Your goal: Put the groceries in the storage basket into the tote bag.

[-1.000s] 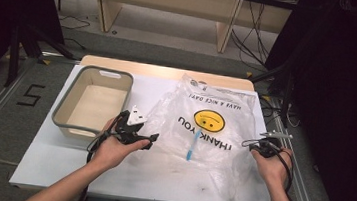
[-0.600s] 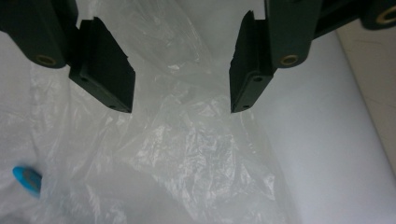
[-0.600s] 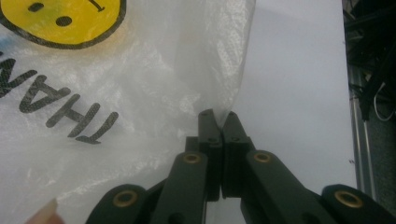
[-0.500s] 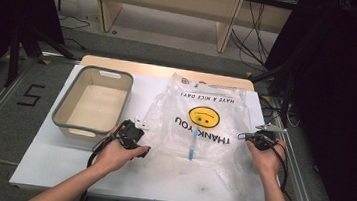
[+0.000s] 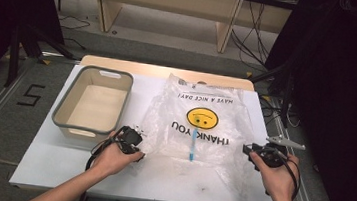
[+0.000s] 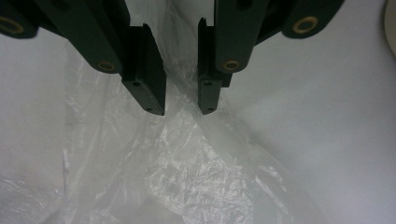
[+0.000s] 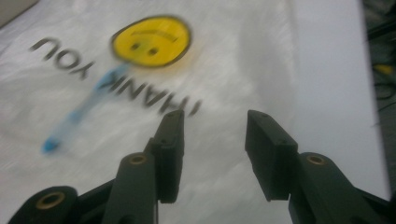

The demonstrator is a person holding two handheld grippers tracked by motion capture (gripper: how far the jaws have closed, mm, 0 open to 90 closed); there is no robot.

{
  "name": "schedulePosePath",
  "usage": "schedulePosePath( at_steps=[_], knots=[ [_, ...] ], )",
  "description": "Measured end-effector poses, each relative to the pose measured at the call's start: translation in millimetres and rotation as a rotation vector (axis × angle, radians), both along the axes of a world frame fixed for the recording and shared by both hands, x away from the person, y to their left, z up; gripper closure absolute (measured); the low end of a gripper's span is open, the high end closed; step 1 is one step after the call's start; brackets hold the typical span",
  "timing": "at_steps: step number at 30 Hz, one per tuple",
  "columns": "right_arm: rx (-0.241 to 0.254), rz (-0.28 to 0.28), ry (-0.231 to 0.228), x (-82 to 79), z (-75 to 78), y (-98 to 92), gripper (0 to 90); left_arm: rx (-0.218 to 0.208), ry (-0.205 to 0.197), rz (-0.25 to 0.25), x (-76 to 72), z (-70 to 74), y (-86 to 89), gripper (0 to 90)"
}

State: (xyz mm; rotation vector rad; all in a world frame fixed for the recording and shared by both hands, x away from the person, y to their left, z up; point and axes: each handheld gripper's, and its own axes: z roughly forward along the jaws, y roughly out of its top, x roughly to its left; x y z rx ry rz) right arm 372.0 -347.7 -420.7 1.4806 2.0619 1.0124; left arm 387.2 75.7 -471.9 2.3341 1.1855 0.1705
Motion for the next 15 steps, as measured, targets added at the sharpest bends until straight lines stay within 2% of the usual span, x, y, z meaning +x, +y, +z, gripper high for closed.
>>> schedulePosePath(
  at_steps=[2,5,7,9,11,13,15],
  knots=[
    [0.006,0.032,0.059,-10.6,-5.5,3.3,56.4,0.010,-0.005,-0.012,-1.7,0.0,0.1,76.4],
    [-0.010,0.089,0.157,-20.7,-17.1,7.8,57.4,0.025,-0.005,-0.019,-5.8,0.5,-0.4,81.8],
    [-0.036,0.127,0.207,-23.6,-24.8,11.6,65.1,0.029,-0.005,-0.028,-8.5,0.4,-0.5,85.0],
    [-0.064,0.155,0.249,-22.8,-29.6,14.1,76.9,0.026,-0.003,-0.028,-11.1,0.4,-1.2,86.8],
    [-0.104,0.182,0.261,-19.1,-32.6,14.4,89.6,0.018,-0.001,-0.028,-13.2,1.1,-1.1,88.0],
    [-0.128,0.185,0.261,-15.8,-32.9,13.9,90.0,0.011,-0.008,-0.027,-14.5,1.4,-0.9,88.5],
    [-0.142,0.174,0.241,-11.4,-32.8,12.9,90.0,-0.001,-0.014,-0.023,-15.2,1.5,-1.0,88.5]
  ],
)
